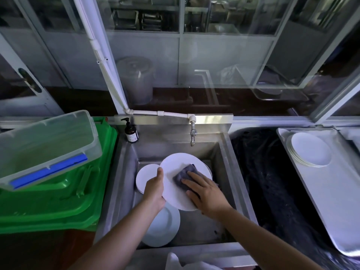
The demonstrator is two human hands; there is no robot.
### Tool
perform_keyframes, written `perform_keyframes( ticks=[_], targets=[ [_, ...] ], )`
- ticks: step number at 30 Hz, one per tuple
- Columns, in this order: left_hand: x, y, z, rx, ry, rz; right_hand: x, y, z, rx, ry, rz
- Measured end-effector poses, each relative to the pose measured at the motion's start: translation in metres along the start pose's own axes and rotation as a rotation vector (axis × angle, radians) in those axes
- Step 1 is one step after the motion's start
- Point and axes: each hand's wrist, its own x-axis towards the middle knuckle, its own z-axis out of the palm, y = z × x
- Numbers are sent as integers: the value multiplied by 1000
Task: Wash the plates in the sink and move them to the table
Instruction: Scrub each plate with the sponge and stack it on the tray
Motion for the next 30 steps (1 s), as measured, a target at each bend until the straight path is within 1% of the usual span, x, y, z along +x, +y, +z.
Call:
perform_keyframes(
  ticks=[3,5,7,9,11,12,14,16,19,20,22,23,26,28,30],
  targets=[
    [-2,-5,-4,31,-5,-11,10,6,-9,-40,-117,259],
    [-6,-7,-2,81,-13,-14,18,-5,-7,-9,-118,348],
    [-6,-10,1,135,-37,-19,23,-23,1,50,-90,380],
    [-3,-13,3,152,-34,-30,19,-37,11,58,-73,311],
    [4,-14,4,124,-24,-53,3,-37,20,40,-94,134],
    [6,-15,5,115,-18,-63,-6,-34,20,50,-131,88],
    [5,-18,10,118,-21,-81,-26,-27,13,78,-173,108],
    [0,-28,18,137,-28,-96,-45,-19,7,115,-166,150],
    [-22,-42,35,97,-49,-133,-70,-8,-9,87,-159,104],
    [-31,-46,42,76,-51,-145,-77,-3,-18,52,-202,111],
    [-39,-63,58,54,-39,-167,-93,8,-37,-61,-350,128],
    [-45,-71,68,42,-34,-173,-103,15,-46,-101,-378,119],
    [-58,-103,104,-27,-13,-184,-131,42,-72,-192,-358,64],
    [-86,-116,132,-44,33,-172,-153,68,-86,-240,-324,46],
    [-114,-128,159,-74,15,-159,-177,90,-104,-290,-269,15]
  ],
)
